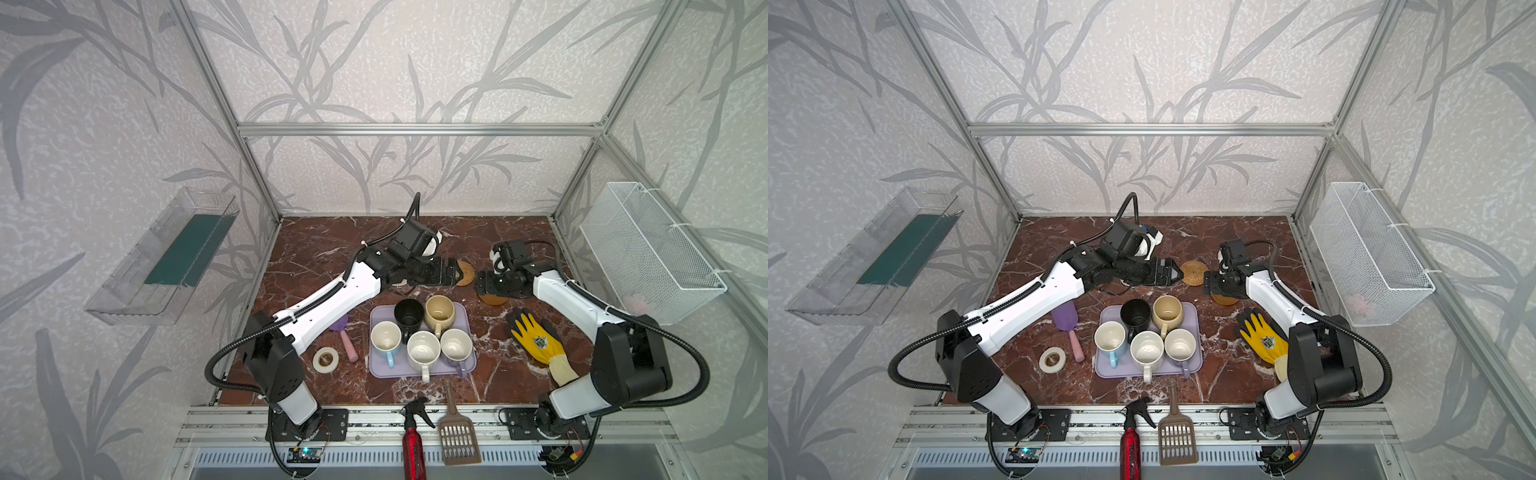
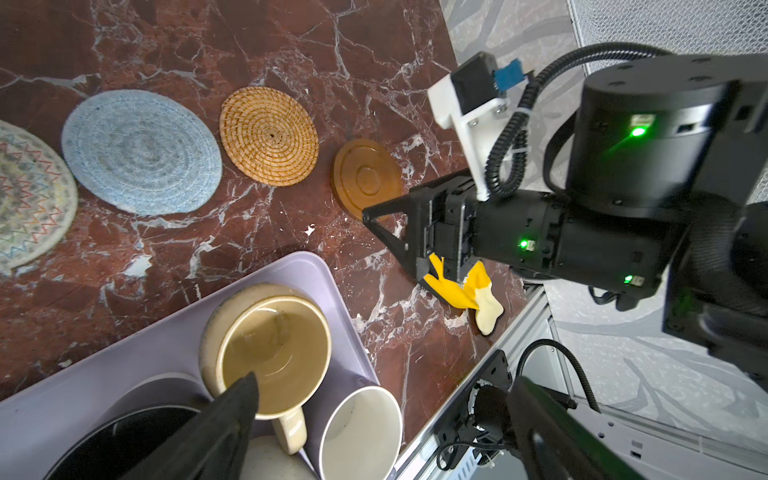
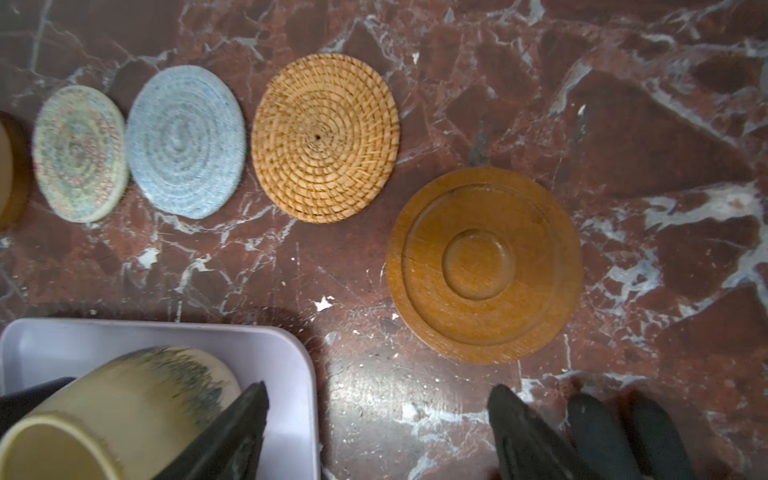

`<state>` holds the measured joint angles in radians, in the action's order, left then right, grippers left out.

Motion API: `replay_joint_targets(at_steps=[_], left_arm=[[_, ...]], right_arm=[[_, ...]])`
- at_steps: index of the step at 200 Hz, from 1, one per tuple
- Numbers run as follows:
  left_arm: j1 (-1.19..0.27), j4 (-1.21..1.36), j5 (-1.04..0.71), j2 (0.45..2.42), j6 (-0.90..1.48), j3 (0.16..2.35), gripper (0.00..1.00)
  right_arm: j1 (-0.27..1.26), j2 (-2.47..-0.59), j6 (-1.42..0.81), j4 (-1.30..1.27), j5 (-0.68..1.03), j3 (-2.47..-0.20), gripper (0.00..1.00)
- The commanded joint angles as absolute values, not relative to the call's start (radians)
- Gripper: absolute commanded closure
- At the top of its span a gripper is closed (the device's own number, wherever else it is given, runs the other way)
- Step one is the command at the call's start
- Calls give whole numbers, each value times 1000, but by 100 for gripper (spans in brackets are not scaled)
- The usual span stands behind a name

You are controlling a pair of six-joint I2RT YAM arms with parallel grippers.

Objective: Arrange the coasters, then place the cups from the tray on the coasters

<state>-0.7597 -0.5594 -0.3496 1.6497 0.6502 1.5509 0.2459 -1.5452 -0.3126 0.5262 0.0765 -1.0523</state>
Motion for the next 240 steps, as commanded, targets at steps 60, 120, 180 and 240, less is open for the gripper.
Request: replay_joint_targets(at_steps=[60, 120, 180, 240], left_arm=[[-779, -476, -267, 1768, 709, 1647, 4], [-782, -475, -279, 1819, 719, 1670, 5], [-784, -479, -285, 1838, 718, 1689, 5], [-783, -479, -296, 1837, 726, 1689, 5]], right_arm=[[241, -1737, -288, 457, 52, -1079, 36], [246, -1830, -278, 479, -5, -1123, 38], [259, -1910, -265, 545, -5, -1200, 42], [254, -1982, -262, 660, -74, -1292, 55]])
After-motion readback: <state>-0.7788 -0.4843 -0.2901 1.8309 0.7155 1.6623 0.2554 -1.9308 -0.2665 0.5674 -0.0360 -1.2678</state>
